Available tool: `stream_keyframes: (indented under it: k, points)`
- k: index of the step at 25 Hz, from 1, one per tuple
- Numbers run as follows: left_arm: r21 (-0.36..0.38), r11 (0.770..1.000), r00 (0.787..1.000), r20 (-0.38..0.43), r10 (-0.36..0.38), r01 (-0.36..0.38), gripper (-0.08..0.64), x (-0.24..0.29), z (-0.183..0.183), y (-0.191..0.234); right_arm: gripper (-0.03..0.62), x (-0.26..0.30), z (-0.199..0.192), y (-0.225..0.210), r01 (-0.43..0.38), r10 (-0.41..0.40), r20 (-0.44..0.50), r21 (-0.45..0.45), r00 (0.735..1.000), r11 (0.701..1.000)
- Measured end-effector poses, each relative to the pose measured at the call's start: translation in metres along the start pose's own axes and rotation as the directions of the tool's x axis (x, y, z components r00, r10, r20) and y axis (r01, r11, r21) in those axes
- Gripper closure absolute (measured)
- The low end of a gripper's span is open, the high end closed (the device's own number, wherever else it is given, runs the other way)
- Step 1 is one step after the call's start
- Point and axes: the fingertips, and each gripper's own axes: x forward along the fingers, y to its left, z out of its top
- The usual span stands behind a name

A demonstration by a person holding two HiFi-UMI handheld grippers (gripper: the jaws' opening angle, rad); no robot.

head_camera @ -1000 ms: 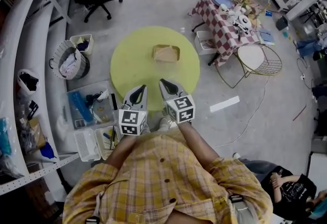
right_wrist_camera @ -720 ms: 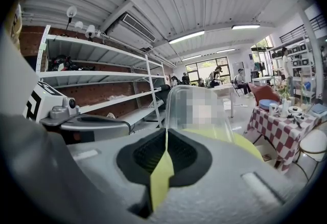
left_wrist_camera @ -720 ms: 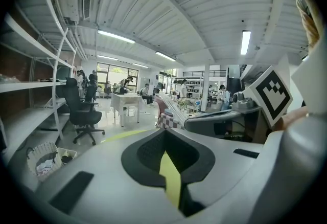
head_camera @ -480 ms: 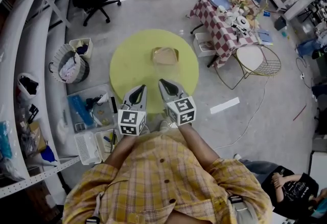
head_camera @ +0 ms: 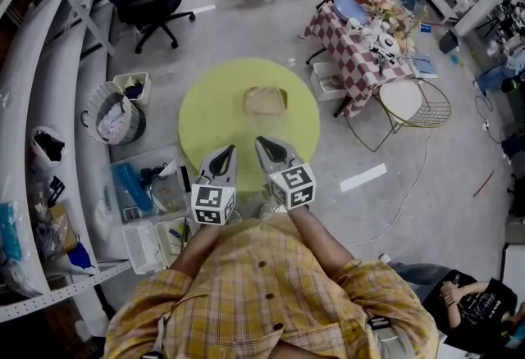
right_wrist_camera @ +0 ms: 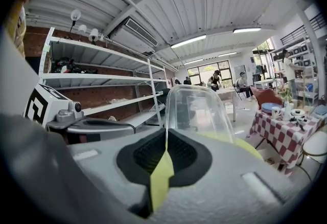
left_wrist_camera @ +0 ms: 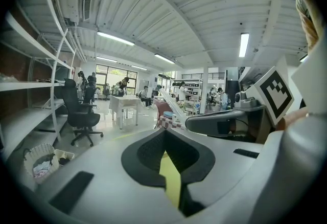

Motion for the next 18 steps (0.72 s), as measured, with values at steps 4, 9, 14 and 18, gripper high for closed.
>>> stream_keyframes:
  k: [4,9,14,18]
  points:
    - [-0.002,1.000,1.000,0.003,-0.004,0.004,0.555,-0.0016,-0.0009,-0.0021,0.586,-0.0019,-0.0018,-0.0001,-0.007,0.007,0.005,0.013,1.000,1.000]
    - [-0.005,1.000,1.000,0.002,-0.005,0.005,0.555,-0.0041,-0.0045,-0.0038,0.586,-0.0037,-0.0042,0.0045,-0.015,0.015,-0.002,0.007,1.000,1.000]
    - [-0.002,1.000,1.000,0.001,-0.002,0.002,0.555,-0.0049,-0.0054,-0.0065,0.586,-0.0073,-0.0076,0.0035,-0.016,0.016,-0.009,0.006,1.000,1.000]
    - [-0.001,1.000,1.000,0.002,0.001,-0.001,0.555,-0.0044,-0.0063,-0.0038,0.586,-0.0049,-0.0070,0.0055,-0.021,0.021,-0.002,-0.001,1.000,1.000]
